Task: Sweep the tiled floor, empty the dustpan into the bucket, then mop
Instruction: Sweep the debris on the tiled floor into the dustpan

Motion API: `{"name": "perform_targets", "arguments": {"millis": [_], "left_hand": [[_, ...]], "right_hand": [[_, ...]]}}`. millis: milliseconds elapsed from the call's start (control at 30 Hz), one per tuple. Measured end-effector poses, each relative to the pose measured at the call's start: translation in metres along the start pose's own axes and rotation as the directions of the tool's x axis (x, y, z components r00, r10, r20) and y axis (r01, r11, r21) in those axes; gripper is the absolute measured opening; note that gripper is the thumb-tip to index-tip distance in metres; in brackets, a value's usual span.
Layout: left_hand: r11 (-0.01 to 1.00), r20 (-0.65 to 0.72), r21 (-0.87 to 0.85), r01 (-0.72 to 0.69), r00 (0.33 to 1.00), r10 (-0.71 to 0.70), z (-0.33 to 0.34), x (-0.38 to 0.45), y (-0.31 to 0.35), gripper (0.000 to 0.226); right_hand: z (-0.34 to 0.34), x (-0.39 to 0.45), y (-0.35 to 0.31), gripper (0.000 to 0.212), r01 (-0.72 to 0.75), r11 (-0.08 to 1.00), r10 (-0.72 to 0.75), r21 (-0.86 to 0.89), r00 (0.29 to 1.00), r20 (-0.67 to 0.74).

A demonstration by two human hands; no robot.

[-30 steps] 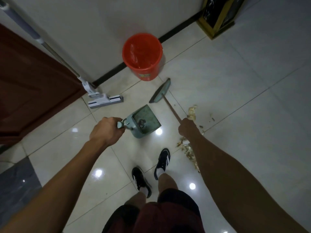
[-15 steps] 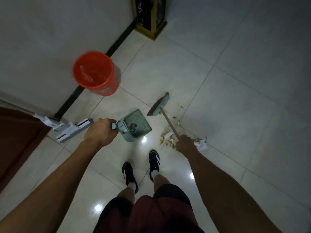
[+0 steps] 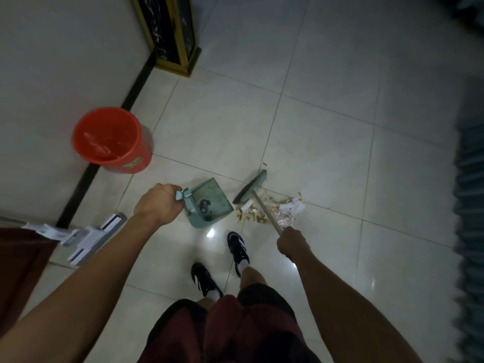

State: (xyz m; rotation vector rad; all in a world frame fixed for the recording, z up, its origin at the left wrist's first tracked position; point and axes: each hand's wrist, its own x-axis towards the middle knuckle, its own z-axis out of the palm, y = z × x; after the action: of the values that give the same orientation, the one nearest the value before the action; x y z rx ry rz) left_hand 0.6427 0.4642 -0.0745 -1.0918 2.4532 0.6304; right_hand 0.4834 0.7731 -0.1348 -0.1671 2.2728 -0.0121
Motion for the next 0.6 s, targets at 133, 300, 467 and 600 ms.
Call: {"name": "perform_targets", "arguments": {"millis": [133, 300, 467, 600], "left_hand": [[0.999, 0.002, 0.022, -0.041, 0.999, 0.041, -0.007, 0.001, 0.003, 0.009], [0.994, 0.004, 0.056, -0.095, 0.995, 0.095, -0.018, 0.013, 0.011, 0.01], [0.991, 0.031, 0.069, -0.112, 0.993, 0.11, -0.032, 0.036, 0.025, 0.014], [0.982, 0.062, 0.123, -0.143, 0.989, 0.136, -0.044, 0.062, 0.043, 0.011]], "right_hand": [[0.014, -0.015, 0.006, 0.024, -0.025, 0.998, 0.025, 0.062, 1.0, -0.013], [0.011, -0.011, -0.001, 0.025, -0.043, 0.979, 0.05, 0.2, 0.998, -0.027], [-0.02, 0.028, -0.019, 0.026, -0.017, 0.933, 0.026, 0.36, 0.999, -0.02], [-0.048, 0.064, -0.034, 0.03, -0.02, 0.875, 0.007, 0.484, 1.0, 0.029]]}}
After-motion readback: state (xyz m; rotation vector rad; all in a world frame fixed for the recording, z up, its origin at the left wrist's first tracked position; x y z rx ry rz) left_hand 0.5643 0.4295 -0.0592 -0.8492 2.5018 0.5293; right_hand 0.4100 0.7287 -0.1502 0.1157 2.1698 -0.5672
